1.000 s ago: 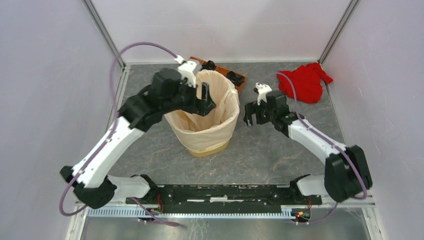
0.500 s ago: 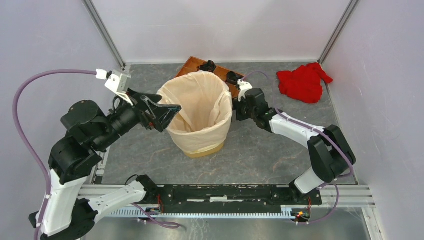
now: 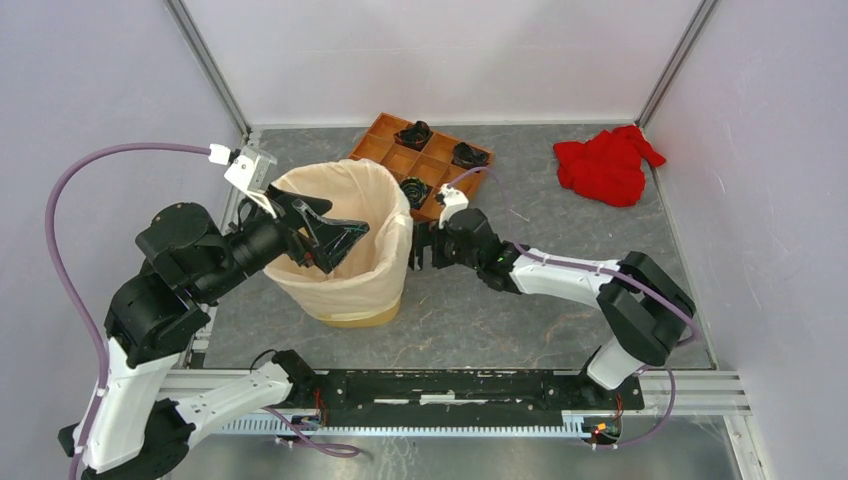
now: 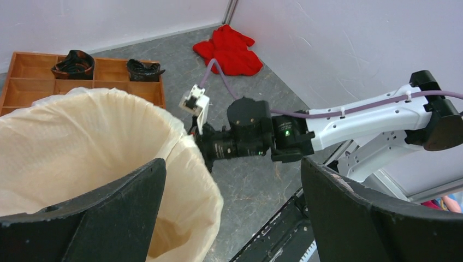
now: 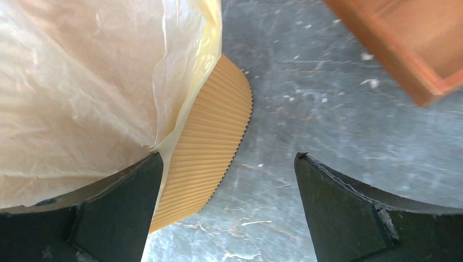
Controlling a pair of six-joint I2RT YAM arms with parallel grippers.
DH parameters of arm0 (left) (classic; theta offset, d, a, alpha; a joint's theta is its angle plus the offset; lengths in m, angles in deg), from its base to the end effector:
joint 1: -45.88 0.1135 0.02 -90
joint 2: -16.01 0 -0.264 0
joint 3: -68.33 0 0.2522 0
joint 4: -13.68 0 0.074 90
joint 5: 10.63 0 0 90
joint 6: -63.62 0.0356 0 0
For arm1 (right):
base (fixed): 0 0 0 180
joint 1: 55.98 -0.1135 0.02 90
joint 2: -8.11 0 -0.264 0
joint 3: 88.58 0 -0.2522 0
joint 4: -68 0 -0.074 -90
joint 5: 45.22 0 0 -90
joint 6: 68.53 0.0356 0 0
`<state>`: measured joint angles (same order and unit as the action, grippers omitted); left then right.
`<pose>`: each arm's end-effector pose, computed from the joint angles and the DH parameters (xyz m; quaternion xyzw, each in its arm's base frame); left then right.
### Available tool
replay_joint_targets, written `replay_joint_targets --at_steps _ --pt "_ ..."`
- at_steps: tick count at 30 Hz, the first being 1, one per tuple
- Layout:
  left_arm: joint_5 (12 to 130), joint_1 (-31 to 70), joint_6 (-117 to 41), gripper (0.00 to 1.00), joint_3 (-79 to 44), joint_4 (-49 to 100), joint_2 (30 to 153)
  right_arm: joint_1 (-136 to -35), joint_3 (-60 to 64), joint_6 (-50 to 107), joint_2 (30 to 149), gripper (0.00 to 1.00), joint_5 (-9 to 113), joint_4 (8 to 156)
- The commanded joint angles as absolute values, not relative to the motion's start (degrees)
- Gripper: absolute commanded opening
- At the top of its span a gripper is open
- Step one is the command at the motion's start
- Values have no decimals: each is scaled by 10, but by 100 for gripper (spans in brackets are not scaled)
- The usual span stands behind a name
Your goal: Put the trash bags into the trash bin
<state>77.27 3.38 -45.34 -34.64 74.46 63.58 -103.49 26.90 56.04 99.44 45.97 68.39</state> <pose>0.0686 -0.0646 0.5057 0.1629 0.7213 -0.3556 0.5716 0.2350 0.2576 0.2136 -0.1016 0.8475 0.3488 0.3871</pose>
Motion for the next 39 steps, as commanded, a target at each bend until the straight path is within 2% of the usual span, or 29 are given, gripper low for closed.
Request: replay_joint_targets --at_steps 1,6,10,17,24,30,35,39 --pt "765 33 -468 99 -348 724 628 -1081 232 581 1019 98 434 636" --pt "762 33 -468 99 -352 718 629 -1129 221 583 1040 98 443 623" --pt "778 33 -459 99 -359 720 636 -1137 211 542 1023 98 431 671" --pt "804 33 -462 100 -335 679 624 -1126 235 432 909 98 356 796" --pt "869 33 -460 100 -299 607 575 -1118 246 307 693 98 165 993" --pt "913 34 -440 100 -277 510 549 -1118 115 235 534 98 112 1097" --pt "916 33 -425 100 -323 508 588 -1118 -20 194 514 98 110 1152" --pt "894 33 -425 100 -343 501 607 -1118 -54 169 505 98 90 1150"
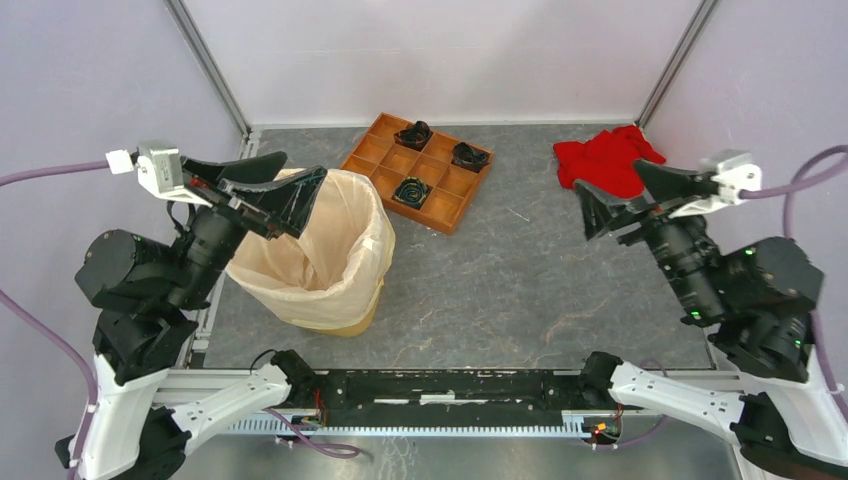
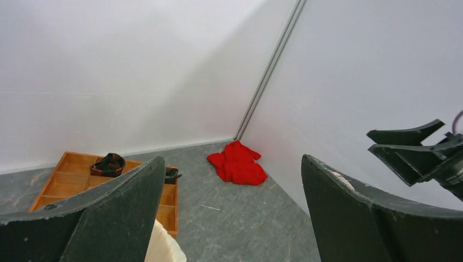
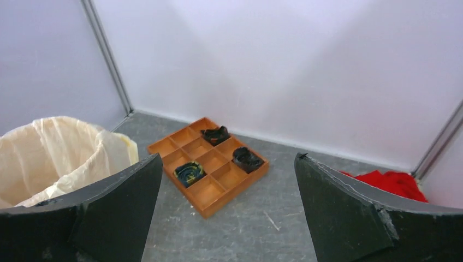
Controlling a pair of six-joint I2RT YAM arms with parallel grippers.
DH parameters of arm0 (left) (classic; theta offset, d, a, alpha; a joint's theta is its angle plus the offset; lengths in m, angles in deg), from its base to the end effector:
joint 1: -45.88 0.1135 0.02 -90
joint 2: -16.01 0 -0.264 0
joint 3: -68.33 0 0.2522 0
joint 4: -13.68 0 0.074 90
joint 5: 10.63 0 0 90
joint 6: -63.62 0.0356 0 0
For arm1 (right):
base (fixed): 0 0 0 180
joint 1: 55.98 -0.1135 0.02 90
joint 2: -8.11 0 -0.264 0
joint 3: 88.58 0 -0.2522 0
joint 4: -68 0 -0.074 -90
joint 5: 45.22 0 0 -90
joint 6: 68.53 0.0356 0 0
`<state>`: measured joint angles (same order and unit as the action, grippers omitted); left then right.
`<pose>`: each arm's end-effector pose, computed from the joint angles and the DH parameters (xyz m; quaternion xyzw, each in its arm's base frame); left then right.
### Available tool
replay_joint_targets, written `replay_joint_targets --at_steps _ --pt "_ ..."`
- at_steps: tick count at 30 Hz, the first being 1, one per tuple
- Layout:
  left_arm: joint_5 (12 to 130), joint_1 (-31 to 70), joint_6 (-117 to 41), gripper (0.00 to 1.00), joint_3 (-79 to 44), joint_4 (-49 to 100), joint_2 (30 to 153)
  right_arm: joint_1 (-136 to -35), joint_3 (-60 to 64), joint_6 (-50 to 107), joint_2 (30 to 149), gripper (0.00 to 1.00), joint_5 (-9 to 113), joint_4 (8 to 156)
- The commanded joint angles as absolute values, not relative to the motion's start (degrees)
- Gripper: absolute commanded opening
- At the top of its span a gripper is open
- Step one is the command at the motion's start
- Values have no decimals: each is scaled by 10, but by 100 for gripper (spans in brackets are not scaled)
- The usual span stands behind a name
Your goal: Put the trash bags into the trash bin
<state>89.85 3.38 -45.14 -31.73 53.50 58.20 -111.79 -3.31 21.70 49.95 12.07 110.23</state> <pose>0.0502 -0.0372 0.5381 0.0480 0.5877 -0.3644 0.7208 0.0595 0.0534 0.5100 -0.0938 0.6429 0.1883 0.7365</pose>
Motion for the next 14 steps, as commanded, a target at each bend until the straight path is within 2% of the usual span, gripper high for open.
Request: replay_joint_targets --at_steps 1,4,8,14 --pt "894 33 -427 100 -345 501 611 -1118 -59 168 504 98 90 1148" --pt "900 33 -427 100 -349 504 615 -1118 -61 169 493 98 89 1136" --pt "911 33 -422 100 -340 503 613 -1118 8 161 450 98 26 1067" --pt "911 33 -423 100 -333 501 618 -1118 50 135 426 98 2 1048"
